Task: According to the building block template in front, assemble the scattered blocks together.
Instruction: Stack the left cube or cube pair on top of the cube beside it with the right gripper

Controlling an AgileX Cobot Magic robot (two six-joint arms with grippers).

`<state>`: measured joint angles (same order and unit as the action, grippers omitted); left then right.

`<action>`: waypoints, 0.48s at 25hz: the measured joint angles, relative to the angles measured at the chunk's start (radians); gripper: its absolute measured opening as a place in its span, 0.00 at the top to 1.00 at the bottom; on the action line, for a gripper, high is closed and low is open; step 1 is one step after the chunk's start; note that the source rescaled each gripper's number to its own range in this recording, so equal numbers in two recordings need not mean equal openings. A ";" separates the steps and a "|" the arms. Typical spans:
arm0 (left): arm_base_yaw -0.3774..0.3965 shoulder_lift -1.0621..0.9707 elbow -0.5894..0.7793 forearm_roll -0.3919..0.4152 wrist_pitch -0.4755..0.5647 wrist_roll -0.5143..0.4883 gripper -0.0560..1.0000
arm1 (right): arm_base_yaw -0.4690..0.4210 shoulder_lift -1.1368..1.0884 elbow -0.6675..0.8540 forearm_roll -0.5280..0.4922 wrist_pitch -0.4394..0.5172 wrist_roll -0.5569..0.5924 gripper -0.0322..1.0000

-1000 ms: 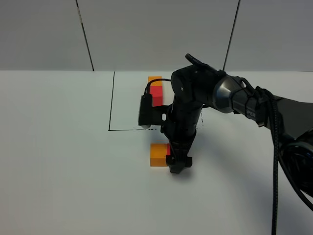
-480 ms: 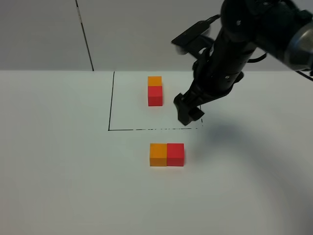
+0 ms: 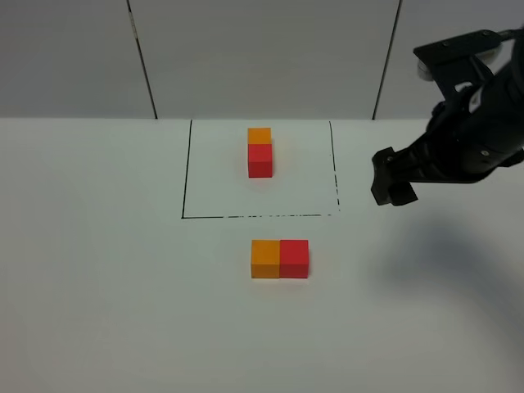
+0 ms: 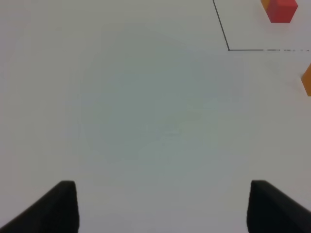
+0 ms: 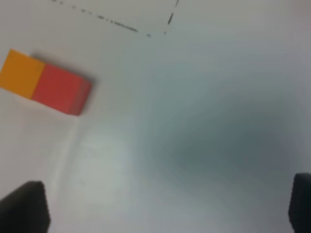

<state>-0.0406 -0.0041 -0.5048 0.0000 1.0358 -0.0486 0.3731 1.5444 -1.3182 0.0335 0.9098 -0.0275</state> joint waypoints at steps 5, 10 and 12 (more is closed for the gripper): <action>0.000 0.000 0.000 0.000 0.000 0.000 0.41 | 0.000 -0.141 0.303 0.010 -0.328 0.051 0.00; 0.000 0.000 0.000 0.000 0.000 0.000 0.41 | 0.006 -0.184 0.478 0.039 -0.557 0.070 0.00; 0.000 0.000 0.000 0.000 0.000 0.000 0.41 | 0.014 -0.184 0.513 0.042 -0.627 0.070 0.00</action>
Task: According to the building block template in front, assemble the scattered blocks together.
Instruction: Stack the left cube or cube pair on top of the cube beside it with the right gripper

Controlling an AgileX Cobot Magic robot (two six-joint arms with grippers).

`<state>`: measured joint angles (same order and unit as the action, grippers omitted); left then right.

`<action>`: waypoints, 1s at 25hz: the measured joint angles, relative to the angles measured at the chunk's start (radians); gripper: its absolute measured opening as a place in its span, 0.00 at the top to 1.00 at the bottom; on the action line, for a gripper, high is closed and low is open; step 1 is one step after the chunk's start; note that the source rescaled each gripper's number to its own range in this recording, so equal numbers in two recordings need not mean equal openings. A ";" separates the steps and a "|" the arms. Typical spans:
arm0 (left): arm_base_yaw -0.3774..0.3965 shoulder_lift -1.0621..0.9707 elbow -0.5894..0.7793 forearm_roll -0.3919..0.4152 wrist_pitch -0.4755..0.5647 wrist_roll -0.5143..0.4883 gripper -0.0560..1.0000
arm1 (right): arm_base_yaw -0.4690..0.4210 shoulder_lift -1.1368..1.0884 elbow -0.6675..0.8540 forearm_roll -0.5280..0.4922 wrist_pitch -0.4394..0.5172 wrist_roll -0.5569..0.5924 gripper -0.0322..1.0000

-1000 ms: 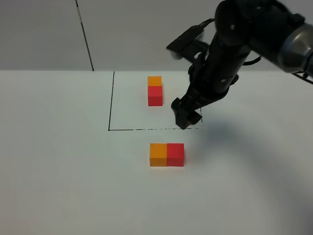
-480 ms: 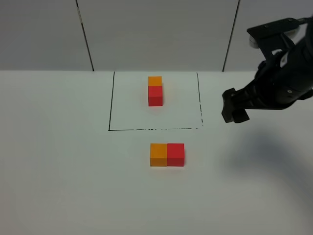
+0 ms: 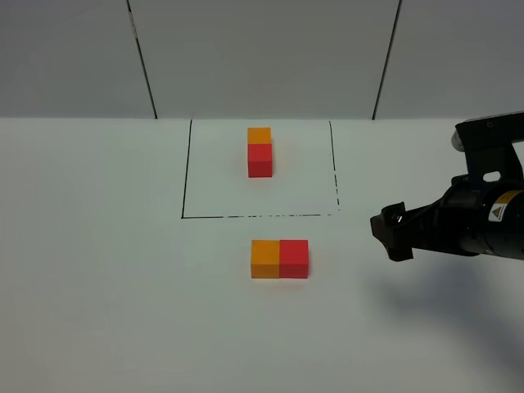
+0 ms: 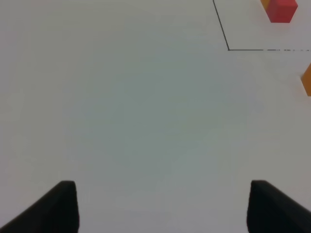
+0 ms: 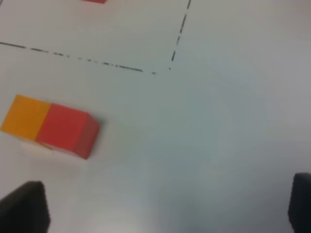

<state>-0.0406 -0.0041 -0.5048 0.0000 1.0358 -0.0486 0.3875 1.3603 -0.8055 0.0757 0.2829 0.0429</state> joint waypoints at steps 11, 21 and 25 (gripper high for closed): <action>0.000 0.000 0.000 0.000 0.000 0.000 0.41 | 0.009 0.001 0.007 -0.037 -0.065 -0.043 0.00; 0.000 0.000 0.000 0.000 0.000 0.000 0.41 | 0.123 0.256 -0.397 -0.154 0.320 -0.363 0.00; 0.000 0.000 0.000 0.000 0.000 0.000 0.41 | 0.189 0.450 -0.617 -0.159 0.556 -0.535 0.00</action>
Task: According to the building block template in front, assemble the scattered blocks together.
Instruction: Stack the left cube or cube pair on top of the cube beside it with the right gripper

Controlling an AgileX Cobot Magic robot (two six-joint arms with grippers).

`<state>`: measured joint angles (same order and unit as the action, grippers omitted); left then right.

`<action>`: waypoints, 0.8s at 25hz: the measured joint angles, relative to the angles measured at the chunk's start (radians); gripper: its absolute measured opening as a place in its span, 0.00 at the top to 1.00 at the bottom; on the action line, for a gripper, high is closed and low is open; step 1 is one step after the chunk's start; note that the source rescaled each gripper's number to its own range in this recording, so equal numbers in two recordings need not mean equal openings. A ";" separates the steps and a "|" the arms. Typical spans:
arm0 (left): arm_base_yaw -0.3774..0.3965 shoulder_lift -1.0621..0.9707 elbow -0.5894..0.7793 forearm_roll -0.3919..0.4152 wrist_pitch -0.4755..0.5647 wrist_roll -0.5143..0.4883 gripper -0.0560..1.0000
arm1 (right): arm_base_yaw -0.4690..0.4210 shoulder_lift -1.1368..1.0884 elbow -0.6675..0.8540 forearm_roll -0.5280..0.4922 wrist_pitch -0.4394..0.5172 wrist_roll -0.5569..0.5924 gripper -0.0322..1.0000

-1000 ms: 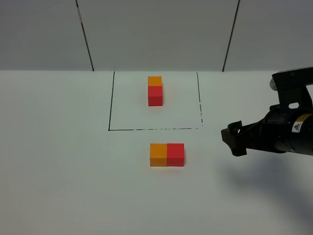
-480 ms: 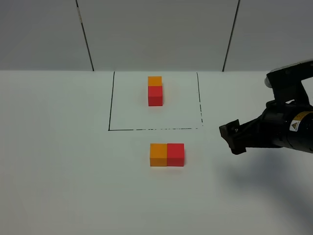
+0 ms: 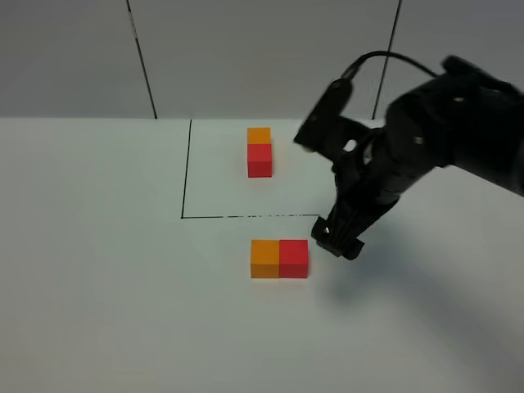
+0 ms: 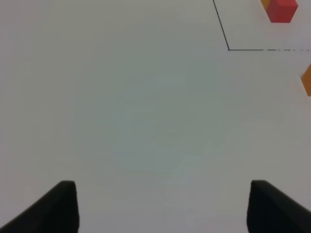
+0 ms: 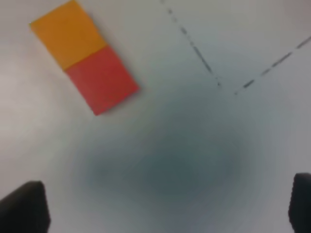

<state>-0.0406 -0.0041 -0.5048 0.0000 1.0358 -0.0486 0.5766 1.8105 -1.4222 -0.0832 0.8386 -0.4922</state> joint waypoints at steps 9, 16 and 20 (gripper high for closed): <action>0.000 0.000 0.000 0.000 0.000 0.000 0.41 | 0.099 0.310 -0.318 -0.001 0.194 -0.326 0.00; 0.000 0.000 0.000 0.000 0.000 0.000 0.41 | 0.121 0.419 -0.416 0.004 0.201 -0.379 0.00; 0.000 0.000 0.000 0.000 0.000 0.000 0.41 | 0.121 0.462 -0.419 0.004 0.203 -0.404 0.00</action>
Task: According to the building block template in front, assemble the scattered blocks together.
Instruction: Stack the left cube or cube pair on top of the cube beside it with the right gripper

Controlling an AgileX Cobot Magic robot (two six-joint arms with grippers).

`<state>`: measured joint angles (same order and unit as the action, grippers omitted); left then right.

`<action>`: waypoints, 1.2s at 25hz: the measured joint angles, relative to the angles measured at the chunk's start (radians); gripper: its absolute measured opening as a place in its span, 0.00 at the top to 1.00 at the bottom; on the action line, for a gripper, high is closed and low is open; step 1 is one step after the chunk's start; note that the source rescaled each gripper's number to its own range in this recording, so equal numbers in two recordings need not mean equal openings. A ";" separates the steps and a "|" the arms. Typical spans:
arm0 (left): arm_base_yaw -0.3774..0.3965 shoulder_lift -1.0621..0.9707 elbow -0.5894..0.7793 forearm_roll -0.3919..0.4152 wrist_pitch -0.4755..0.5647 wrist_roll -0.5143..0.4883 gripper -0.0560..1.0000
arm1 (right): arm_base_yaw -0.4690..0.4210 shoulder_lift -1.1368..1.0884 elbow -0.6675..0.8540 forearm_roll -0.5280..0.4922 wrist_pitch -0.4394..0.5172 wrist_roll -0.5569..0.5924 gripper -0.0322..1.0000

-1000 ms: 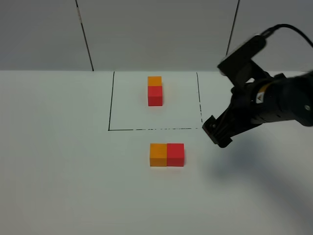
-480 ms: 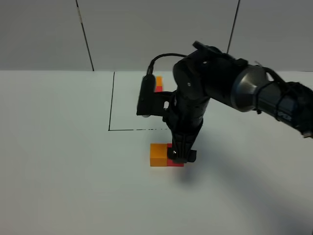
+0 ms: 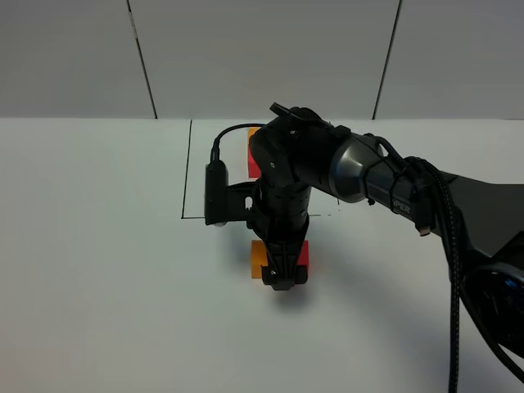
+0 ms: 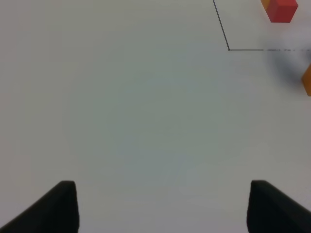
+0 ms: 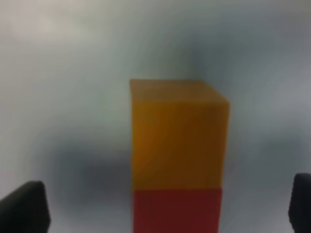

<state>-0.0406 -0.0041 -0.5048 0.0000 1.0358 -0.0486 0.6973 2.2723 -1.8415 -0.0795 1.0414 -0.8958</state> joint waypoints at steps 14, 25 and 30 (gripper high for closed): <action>0.000 0.000 0.000 0.000 0.000 0.000 0.41 | -0.006 0.066 -0.003 -0.004 -0.048 -0.026 0.03; 0.000 0.000 0.000 0.000 0.000 0.000 0.41 | -0.020 0.096 -0.008 -0.005 -0.043 0.013 0.10; 0.000 0.000 0.000 0.000 0.000 0.000 0.41 | -0.023 0.100 -0.011 0.016 -0.032 0.026 0.21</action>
<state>-0.0406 -0.0041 -0.5048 0.0000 1.0358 -0.0486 0.6741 2.3720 -1.8530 -0.0636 1.0090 -0.8702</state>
